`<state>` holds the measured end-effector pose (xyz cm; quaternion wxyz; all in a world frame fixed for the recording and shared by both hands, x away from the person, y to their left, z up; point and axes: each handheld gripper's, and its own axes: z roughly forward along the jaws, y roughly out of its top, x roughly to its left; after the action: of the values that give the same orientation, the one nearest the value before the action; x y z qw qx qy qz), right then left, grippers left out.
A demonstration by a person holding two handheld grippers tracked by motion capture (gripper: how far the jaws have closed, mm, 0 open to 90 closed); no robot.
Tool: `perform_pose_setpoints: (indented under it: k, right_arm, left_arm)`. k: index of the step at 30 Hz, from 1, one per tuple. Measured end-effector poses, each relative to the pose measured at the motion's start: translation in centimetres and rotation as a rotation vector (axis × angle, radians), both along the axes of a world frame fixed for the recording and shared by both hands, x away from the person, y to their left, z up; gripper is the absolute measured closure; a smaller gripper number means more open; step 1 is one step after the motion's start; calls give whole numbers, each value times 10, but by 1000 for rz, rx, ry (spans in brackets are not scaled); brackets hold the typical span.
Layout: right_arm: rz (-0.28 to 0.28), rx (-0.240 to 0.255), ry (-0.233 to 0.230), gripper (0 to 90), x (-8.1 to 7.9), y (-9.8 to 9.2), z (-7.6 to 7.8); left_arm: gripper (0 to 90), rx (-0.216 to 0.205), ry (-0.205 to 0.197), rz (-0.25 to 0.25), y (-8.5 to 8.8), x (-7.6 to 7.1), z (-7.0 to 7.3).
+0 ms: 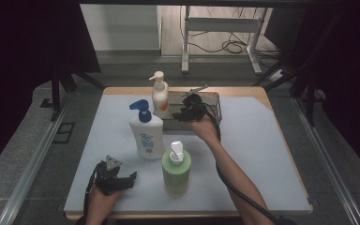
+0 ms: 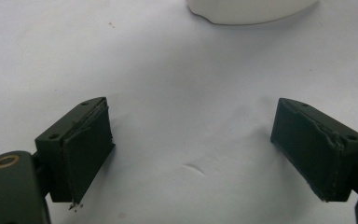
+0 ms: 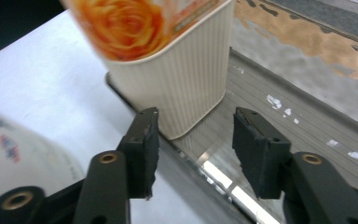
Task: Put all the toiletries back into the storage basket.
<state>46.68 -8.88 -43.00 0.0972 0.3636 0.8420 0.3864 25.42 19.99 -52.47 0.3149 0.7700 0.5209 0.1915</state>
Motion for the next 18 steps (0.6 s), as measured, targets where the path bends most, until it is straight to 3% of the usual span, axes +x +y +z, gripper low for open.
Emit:
perform_pose_setpoints:
  k: [18]
  right_arm:
    - [105, -14, -54, 309, -38, -20, 17]
  left_arm:
    - [120, -1, -1, 0, 0, 0, 0]
